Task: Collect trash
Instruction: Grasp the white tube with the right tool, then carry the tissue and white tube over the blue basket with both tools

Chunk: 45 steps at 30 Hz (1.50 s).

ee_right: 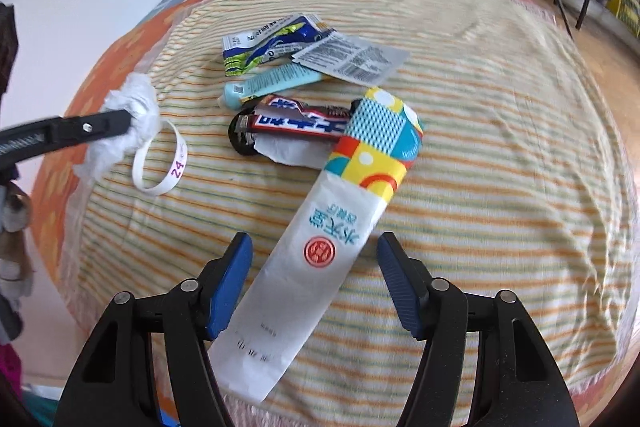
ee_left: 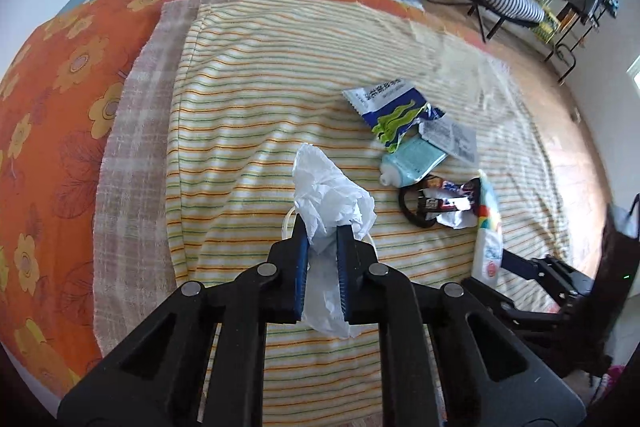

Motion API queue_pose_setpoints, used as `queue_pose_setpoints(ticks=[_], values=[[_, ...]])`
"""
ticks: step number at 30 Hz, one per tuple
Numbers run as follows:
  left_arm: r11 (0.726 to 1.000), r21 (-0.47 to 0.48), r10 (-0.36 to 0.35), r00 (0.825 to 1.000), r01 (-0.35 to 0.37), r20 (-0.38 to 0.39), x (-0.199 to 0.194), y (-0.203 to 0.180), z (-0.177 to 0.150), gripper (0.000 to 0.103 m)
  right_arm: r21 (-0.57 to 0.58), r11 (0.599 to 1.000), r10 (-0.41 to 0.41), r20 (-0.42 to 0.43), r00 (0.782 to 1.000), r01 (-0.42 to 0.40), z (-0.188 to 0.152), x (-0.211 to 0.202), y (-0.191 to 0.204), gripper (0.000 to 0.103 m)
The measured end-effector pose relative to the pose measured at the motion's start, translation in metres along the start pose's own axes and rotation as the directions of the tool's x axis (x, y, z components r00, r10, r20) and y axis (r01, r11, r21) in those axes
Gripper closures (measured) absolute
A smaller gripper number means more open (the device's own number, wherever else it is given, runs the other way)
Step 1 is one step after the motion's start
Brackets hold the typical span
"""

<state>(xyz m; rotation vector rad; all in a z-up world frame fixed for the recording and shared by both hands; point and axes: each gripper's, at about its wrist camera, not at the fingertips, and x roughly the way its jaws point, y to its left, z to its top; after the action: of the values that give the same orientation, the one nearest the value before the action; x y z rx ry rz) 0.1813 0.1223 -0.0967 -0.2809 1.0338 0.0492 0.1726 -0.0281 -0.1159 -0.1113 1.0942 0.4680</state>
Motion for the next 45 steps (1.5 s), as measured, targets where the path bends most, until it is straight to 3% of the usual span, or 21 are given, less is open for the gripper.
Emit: queue_pose_setpoints(ticks=[4,7,20,34,45], values=[[1.0,-0.003,0.004,1.0,-0.004,0.016,-0.01,0.002,-0.002,0.092,-0.024,1.0,-0.005,0.011,1.0,0.005,-0.001,-0.001,-0.003,0.086],[1.0,0.004,0.001,1.0,-0.001,0.026,-0.017,0.001,-0.005,0.092,0.013,0.999,0.03,0.008,1.0,-0.03,-0.003,-0.005,-0.012,0.094],[0.999,0.051,-0.006,0.998,0.002,0.063,-0.051,-0.015,-0.024,0.092,0.055,0.994,0.09,0.085,0.992,-0.095,-0.016,-0.055,-0.026,0.095],[0.99,0.14,-0.044,0.994,0.03,0.095,-0.1,-0.061,-0.086,0.092,-0.03,0.984,0.176,0.14,0.974,-0.173,-0.058,-0.121,-0.011,0.095],[0.978,0.201,-0.064,0.995,0.049,0.07,-0.112,-0.083,-0.152,0.092,-0.065,0.968,0.247,0.048,0.968,-0.243,-0.131,-0.123,0.009,0.095]])
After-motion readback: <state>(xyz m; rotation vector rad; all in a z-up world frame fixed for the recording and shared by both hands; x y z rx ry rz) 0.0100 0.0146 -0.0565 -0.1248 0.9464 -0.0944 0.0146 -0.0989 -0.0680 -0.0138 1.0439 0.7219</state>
